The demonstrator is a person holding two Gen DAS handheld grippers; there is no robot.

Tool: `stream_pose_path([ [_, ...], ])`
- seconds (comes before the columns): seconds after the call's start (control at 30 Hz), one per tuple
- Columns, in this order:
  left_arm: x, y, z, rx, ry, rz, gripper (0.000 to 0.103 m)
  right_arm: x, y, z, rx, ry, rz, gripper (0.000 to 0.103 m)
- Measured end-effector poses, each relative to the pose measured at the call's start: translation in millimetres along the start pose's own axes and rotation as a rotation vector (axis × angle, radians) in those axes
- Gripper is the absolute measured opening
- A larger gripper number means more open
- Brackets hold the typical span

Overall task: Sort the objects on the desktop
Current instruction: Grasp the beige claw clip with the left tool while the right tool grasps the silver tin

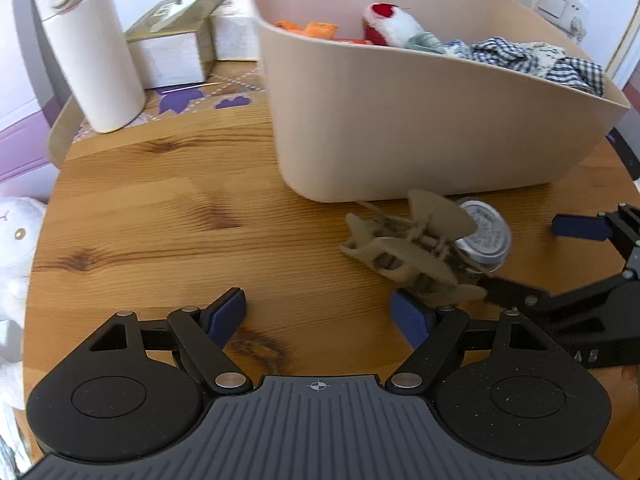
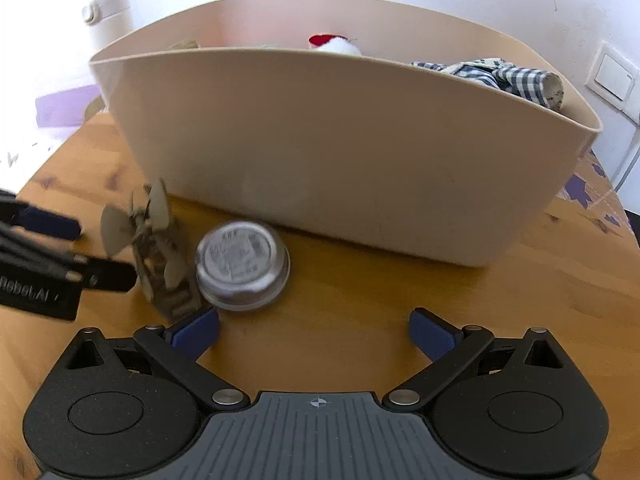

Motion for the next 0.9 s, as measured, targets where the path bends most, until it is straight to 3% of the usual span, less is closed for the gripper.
stream_pose_path([
  [0.17,2.6,-9.9,3.9,0.003,0.013,-0.035,0.082,7.9,-6.5,-6.6,-0.014,0.023,-0.009,0.103],
  [0.63,4.1,-15.8,5.6,0.005,0.019,-0.036,0.086,18.3,-8.2,-18.2,0.003,0.059,0.017,0.103],
  [0.9,-4.6,0.6,8.1,0.045,0.016,0.050,0.086,8.6,12.1,-13.2,0.065,0.063,0.065,0.103],
])
Point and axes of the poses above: each gripper's, at about its wrist camera, not at the fingertips, and x roughly the way its jaws point, y to its right, z to its underside, the point moved 5 cm from there along x, roughly the way its jaws point, and after that the axes turned 15 degrees about -z, right-handed, at the moved point
